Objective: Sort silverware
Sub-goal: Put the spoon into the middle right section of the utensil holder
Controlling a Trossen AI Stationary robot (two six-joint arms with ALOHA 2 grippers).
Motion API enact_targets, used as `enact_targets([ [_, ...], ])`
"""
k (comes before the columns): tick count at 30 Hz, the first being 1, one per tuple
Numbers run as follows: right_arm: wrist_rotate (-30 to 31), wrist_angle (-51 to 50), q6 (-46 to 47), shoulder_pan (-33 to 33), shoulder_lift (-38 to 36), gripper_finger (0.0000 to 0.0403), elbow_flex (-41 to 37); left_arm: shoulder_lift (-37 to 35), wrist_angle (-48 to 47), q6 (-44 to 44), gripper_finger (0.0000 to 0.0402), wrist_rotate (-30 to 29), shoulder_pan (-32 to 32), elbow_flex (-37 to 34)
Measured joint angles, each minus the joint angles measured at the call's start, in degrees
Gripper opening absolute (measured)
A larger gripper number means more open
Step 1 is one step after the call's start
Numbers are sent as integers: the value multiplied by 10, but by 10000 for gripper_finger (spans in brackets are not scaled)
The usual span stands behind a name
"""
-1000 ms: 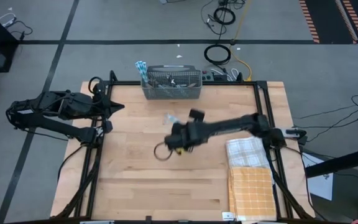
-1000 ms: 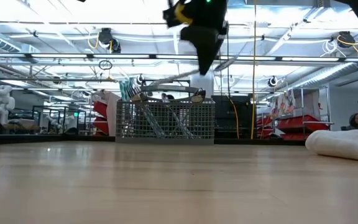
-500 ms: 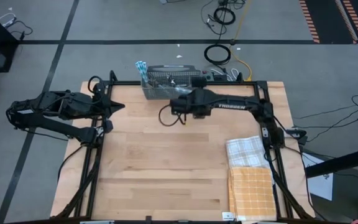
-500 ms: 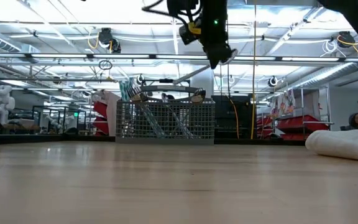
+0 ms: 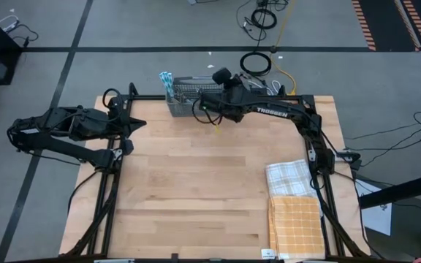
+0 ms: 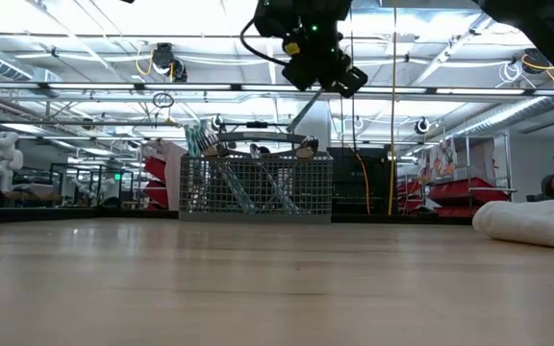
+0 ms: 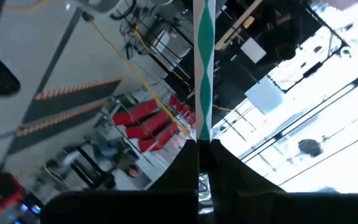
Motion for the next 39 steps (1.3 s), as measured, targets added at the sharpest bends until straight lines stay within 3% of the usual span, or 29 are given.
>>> enact_targets([
  [18, -102, 38, -153, 1, 25, 0, -6, 0, -4, 6, 17, -1, 0, 0],
  [23, -106, 64, -193, 1, 47, 0, -6, 0, -11, 16, 17, -5, 0, 0],
  [30, -157, 68, -199, 1, 58, 0, -6, 0, -13, 17, 17, -9, 0, 0],
  [39, -219, 70, -192, -3, 58, 57, -6, 0, -13, 18, 17, -9, 0, 0],
])
